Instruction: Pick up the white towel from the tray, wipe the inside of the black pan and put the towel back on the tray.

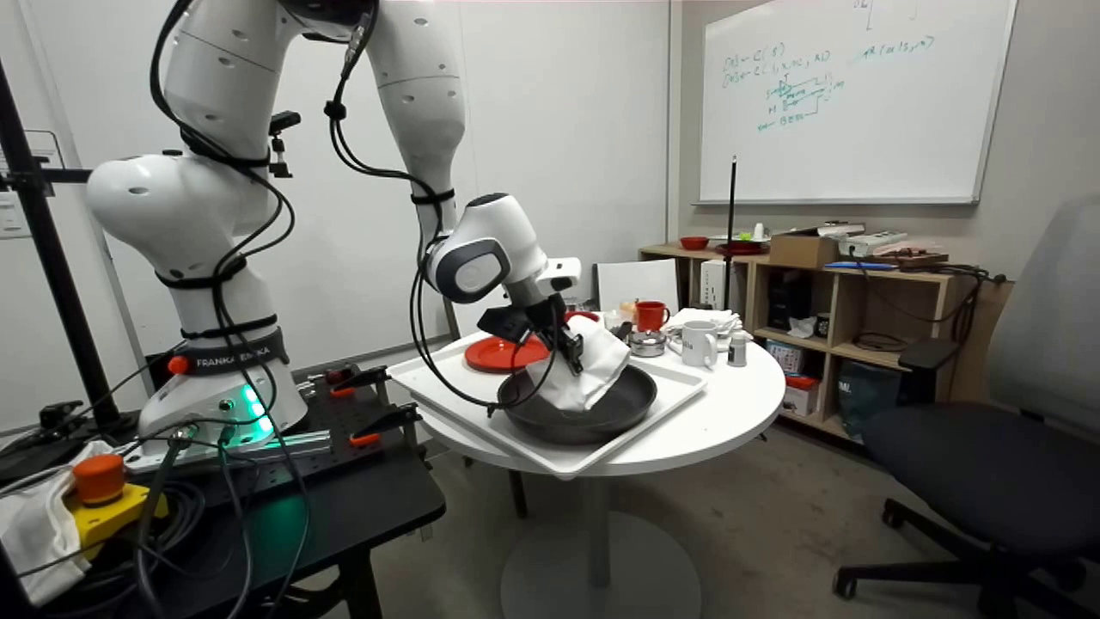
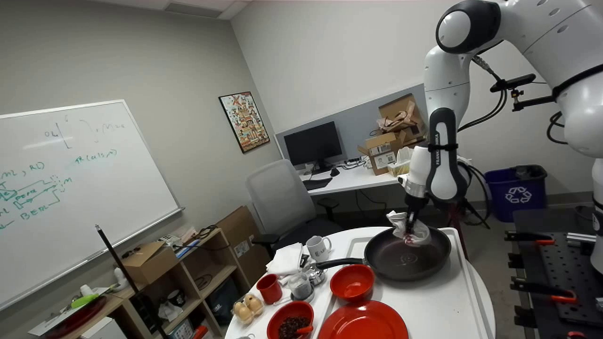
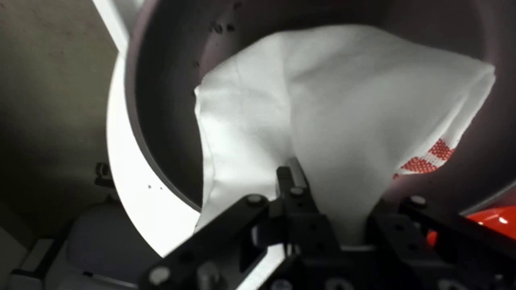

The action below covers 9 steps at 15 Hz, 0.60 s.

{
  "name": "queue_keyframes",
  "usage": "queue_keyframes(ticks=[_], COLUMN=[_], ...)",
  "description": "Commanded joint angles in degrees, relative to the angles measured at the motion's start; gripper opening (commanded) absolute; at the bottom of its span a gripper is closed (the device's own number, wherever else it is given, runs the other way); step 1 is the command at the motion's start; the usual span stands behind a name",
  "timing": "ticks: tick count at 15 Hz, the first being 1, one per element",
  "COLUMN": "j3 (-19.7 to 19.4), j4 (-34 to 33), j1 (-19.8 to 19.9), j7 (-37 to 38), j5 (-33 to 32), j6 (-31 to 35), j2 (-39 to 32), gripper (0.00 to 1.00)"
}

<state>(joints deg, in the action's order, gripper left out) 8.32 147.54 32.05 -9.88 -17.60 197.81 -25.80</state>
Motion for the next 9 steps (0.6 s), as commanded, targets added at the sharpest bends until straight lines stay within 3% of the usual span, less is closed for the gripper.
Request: queue_keyframes(ticks=[1,5,9], j3=[-10.87,-18.66,-23.27], j4=[2.38,-1.89,-8.25], j1=[-12.7,-24.62,-32.45], j7=[-0.08,1.08,6.07], j5=[6.49,11.71,11.82], j6=[-3.12,-14.54,-26.16], j2=[2.23,-1.18,-5.05], gripper=[0.06,0.06,0.06])
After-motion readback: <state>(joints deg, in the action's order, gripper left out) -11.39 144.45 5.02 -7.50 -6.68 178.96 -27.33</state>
